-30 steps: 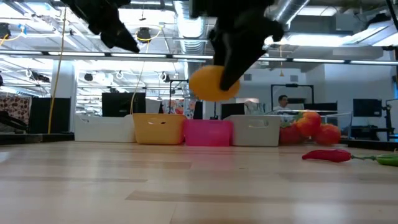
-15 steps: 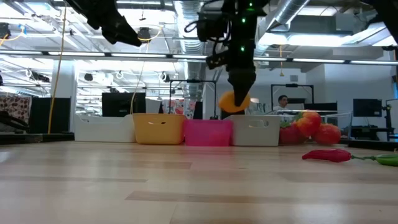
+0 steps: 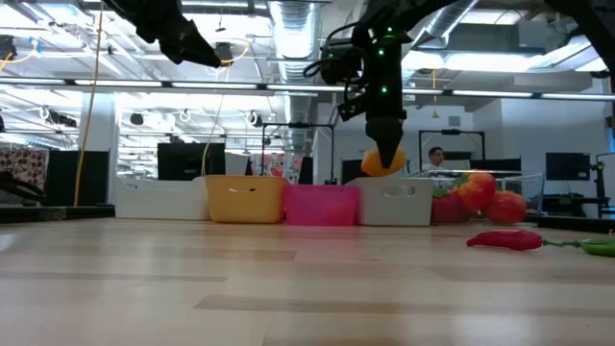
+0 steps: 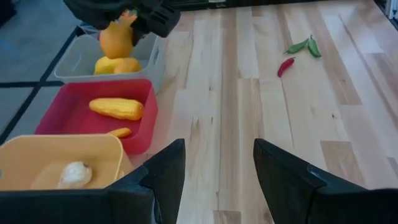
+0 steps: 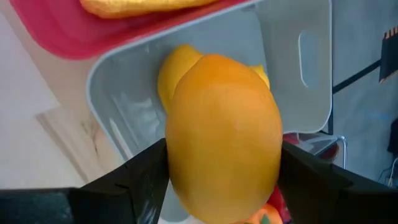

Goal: Sort produce into baskets
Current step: Put the yellow lemon into the gray bin, then put the red chili pepper into the white bin

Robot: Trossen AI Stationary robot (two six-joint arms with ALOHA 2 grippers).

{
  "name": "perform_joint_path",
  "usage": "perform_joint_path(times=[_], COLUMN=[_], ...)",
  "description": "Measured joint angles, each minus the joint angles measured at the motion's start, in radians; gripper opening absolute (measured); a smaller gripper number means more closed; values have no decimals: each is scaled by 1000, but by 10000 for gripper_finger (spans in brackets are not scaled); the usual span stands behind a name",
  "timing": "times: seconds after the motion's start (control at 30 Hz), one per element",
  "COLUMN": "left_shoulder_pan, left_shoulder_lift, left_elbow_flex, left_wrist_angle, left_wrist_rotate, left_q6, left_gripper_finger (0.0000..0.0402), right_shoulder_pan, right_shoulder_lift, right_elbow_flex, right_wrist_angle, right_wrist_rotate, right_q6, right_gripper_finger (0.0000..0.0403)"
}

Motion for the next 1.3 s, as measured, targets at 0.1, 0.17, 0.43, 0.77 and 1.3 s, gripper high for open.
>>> perform_joint_path(times=[0.1,0.17,0.43,0.77,1.3], left_shoulder_pan=[0,0,0,0,0], left_shoulder_lift=[0,-10,-147,-424,-623], left_elbow_flex=[-8,-28,-159,-313,-496], left_wrist_angle=[47,71,121,127,197], left_wrist_rotate=[-4,3,16,-3,-3], left_q6=[19,34,-2,-65,-120], left_gripper_finger=[178,178,178,178,178], right_shoulder_pan=[-2,-2,-2,-7,123], right_shoulder_lift=[0,0,0,0,-39], right_elbow_flex=[0,0,0,0,65], right_wrist_angle=[-11,-11,-41,-57,-339], right_wrist_rotate=[0,0,0,57,19], right_q6=[0,0,0,87,365], right_gripper_finger=[291,291,301,357,352])
